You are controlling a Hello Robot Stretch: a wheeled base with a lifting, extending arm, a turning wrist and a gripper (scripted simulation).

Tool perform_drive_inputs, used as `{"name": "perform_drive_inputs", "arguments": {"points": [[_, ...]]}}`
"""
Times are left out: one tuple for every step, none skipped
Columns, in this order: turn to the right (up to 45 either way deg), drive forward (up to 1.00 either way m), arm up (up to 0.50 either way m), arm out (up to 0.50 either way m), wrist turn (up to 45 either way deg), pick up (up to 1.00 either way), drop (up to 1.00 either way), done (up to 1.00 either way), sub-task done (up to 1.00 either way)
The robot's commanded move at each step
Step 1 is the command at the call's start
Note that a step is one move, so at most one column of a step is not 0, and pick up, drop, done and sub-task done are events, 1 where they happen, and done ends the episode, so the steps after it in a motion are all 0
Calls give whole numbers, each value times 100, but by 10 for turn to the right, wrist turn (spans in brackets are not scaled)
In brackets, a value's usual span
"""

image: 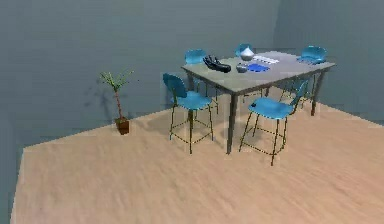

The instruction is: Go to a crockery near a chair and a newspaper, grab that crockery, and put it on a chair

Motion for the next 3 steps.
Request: {"name": "perform_drive_inputs", "arguments": {"points": [[0,90,0,0,0,0,0,0,0],[450,0,0,0,0,0,0,0,0],[450,0,0,0,0,0,0,0,0]]}}
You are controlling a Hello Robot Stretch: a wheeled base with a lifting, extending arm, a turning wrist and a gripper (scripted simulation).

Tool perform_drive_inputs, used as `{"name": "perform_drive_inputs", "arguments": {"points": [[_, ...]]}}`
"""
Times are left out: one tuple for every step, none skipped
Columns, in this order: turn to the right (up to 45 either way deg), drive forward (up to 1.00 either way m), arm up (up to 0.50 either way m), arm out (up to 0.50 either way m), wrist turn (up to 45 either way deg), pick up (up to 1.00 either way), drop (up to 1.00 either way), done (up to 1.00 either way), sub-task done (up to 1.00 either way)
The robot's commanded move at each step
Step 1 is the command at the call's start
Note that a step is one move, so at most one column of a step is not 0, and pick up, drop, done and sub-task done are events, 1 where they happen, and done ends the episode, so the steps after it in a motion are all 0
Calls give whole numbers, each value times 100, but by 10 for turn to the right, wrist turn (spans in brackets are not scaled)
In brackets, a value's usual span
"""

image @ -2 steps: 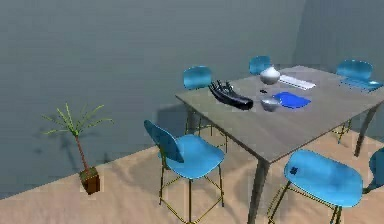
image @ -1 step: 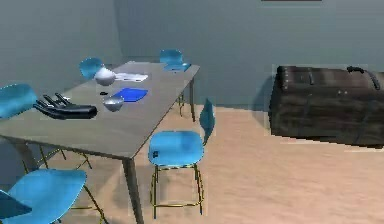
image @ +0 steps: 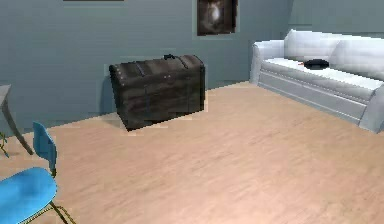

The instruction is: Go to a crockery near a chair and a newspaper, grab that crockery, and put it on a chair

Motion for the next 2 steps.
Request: {"name": "perform_drive_inputs", "arguments": {"points": [[0,85,0,0,0,0,0,0,0],[-390,0,0,0,0,0,0,0,0]]}}
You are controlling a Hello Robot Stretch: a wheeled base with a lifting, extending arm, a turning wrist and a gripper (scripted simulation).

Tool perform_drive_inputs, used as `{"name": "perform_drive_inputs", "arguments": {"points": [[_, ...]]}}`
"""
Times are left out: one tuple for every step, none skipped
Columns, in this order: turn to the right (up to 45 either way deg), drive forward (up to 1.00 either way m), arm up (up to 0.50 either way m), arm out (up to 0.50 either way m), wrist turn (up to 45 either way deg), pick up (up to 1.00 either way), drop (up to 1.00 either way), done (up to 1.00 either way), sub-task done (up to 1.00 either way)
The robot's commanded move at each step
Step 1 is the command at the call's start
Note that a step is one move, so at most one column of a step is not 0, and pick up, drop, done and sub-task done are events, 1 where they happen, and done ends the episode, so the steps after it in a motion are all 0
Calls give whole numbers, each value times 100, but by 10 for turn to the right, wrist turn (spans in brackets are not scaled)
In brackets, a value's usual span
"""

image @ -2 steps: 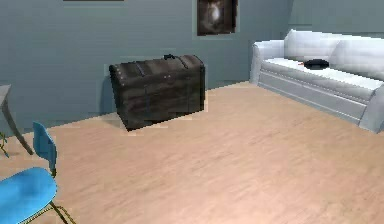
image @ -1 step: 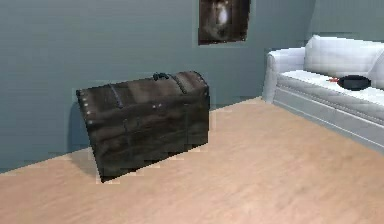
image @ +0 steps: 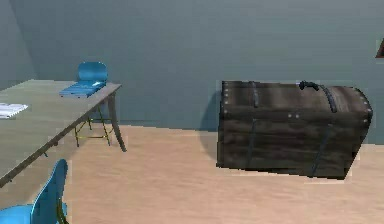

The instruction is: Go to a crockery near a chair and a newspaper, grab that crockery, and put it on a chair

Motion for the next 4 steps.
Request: {"name": "perform_drive_inputs", "arguments": {"points": [[0,100,0,0,0,0,0,0,0],[-450,0,0,0,0,0,0,0,0],[-90,0,0,0,0,0,0,0,0],[0,30,0,0,0,0,0,0,0]]}}
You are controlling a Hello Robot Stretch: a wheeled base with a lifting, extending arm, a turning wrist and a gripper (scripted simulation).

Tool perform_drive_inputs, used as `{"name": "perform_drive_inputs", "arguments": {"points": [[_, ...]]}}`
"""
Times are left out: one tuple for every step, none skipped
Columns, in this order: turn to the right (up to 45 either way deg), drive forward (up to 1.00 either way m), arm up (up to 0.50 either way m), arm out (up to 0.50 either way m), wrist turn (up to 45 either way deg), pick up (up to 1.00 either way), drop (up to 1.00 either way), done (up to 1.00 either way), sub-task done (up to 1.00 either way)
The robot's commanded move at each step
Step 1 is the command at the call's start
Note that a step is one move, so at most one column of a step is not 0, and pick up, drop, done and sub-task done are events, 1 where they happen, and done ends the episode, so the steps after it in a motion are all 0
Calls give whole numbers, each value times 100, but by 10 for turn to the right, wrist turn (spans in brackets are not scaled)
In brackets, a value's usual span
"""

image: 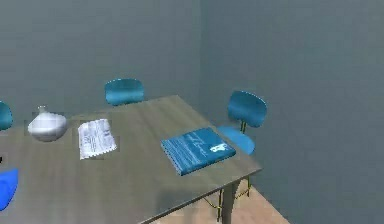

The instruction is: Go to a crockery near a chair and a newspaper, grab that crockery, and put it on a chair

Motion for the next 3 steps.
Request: {"name": "perform_drive_inputs", "arguments": {"points": [[-450,0,0,0,0,0,0,0,0],[-450,0,0,0,0,0,0,0,0],[-450,0,0,0,0,0,0,0,0]]}}
